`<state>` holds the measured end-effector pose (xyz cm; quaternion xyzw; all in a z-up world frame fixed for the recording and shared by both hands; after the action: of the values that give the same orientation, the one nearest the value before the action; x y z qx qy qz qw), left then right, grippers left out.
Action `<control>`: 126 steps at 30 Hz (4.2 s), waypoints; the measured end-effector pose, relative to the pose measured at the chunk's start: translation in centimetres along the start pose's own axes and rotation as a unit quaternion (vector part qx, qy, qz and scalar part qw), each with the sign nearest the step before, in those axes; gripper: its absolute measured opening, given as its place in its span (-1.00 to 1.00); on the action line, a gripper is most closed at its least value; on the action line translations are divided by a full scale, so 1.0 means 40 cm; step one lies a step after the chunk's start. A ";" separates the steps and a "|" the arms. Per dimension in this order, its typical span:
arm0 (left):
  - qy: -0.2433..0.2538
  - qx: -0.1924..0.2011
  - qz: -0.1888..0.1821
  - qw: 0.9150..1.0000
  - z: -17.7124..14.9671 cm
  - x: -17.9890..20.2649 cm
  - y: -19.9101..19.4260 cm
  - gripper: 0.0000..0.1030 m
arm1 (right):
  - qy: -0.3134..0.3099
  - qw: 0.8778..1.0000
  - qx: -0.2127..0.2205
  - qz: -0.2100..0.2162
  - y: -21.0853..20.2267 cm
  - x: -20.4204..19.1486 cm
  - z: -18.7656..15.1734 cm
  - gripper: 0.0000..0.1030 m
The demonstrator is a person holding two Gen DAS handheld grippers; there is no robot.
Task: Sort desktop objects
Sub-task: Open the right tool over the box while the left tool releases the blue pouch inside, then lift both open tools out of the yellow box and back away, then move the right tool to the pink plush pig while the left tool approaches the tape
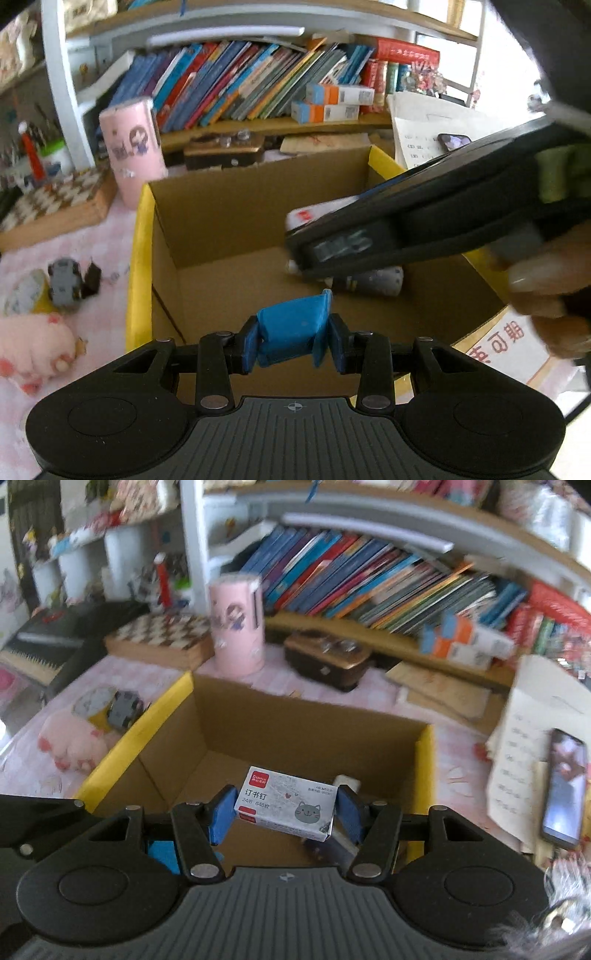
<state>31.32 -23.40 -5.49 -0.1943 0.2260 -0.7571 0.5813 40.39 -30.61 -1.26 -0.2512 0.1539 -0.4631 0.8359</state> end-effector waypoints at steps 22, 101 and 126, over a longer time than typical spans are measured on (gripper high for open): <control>-0.097 -0.012 -0.001 0.995 -0.023 -0.044 0.005 -0.22 | 0.046 0.977 -0.197 0.071 0.237 -0.001 -0.040 0.10; -0.028 0.079 0.101 0.991 -0.343 -0.515 -0.623 0.69 | 0.049 0.989 0.033 -0.133 -0.323 -0.717 -0.296 0.31; -0.040 0.075 0.114 0.990 -0.371 -0.609 -0.654 0.70 | 0.025 0.993 0.029 -0.109 -0.268 -0.825 -0.258 0.33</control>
<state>8.39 7.70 -3.59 -0.1530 0.1655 -0.6922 0.6856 10.58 -10.14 -2.94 -0.2300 0.1330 -0.5615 0.7837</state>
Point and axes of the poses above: each gripper's, at about its wrist camera, not at the fingertips, and y roughly the way its jaws point, x to its right, z to its top, the point moved 3 cm from there along y, roughly the way its jaws point, and after that the axes turned 13 degrees about x, right-handed, at the moved point
